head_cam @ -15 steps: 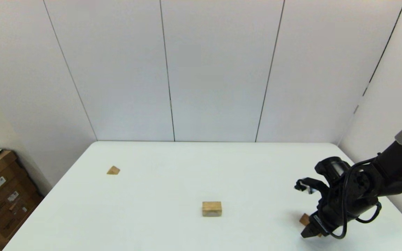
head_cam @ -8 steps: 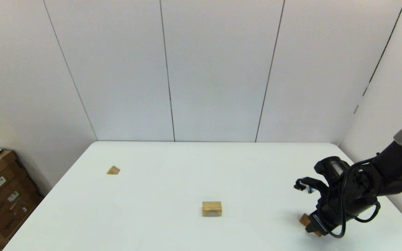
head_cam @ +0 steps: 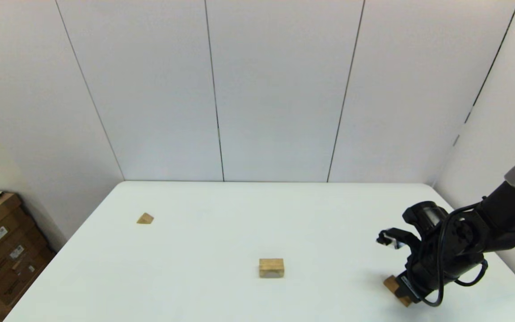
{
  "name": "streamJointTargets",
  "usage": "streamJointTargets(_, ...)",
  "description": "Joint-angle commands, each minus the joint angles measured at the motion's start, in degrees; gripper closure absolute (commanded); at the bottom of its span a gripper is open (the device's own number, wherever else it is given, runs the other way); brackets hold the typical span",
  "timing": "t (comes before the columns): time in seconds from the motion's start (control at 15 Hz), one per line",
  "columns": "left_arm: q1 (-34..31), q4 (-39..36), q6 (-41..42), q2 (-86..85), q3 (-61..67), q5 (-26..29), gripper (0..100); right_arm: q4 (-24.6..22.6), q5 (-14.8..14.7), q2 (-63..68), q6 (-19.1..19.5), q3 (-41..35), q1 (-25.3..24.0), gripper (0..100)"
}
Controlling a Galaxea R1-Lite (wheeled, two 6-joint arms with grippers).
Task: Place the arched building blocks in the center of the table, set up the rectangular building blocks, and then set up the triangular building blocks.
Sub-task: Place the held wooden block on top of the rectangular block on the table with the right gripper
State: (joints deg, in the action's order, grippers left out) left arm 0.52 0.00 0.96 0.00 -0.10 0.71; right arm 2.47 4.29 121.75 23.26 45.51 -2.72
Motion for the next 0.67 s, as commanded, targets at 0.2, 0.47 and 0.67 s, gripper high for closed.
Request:
streamJointTargets(0.2,0.0,0.0,0.0,0.1,0.0,0.0,0,1.1,3.3,-14.1,-0.7,2.4,-10.4,100)
streamJointTargets(0.47,0.0,0.0,0.0,0.0,0.0,0.0,0,10.0,3.4,-15.0,-1.8,14.3,-20.7,100)
streamJointTargets(0.67,0.0,0.0,0.0,0.0,0.0,0.0,0,18.0,3.4,-10.0,0.7,24.8,-26.4,100)
